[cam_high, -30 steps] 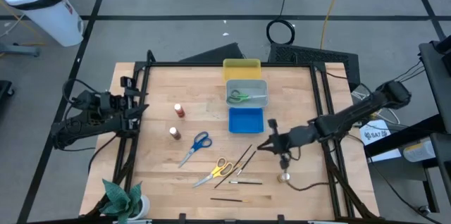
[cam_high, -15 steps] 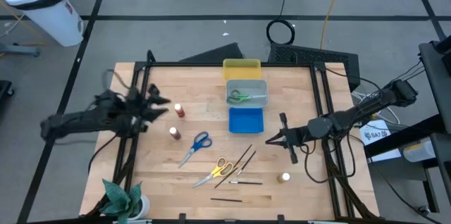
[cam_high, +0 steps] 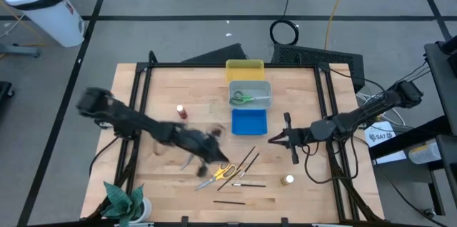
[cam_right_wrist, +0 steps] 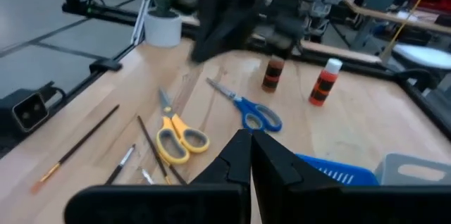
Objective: Pick & Place Paint Supplies
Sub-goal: Adjust the paint brushes on the table
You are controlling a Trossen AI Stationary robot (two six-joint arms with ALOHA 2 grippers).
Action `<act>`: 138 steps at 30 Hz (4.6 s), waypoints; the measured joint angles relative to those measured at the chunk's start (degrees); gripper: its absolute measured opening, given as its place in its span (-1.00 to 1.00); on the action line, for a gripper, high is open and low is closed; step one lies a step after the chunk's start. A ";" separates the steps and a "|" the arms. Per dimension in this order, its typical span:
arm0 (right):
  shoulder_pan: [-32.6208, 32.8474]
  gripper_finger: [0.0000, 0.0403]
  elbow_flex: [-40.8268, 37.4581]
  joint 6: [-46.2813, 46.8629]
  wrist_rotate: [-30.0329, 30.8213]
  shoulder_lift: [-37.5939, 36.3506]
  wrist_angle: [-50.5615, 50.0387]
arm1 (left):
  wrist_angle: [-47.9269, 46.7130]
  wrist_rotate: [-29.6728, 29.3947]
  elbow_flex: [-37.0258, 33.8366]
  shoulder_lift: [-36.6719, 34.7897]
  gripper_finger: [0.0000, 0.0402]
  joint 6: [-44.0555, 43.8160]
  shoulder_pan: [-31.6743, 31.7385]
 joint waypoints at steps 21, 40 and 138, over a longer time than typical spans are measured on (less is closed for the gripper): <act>0.32 -1.00 0.02 0.17 1.65 2.87 0.08 | -20.85 5.30 26.30 25.78 -0.99 1.57 1.17; 0.30 -1.00 0.02 0.17 1.61 2.89 0.13 | -10.55 17.96 26.30 33.51 -0.99 -3.65 1.42; 0.33 -0.99 0.02 1.78 1.37 4.18 -3.57 | -20.64 -10.85 26.38 31.57 -0.96 -20.47 -0.79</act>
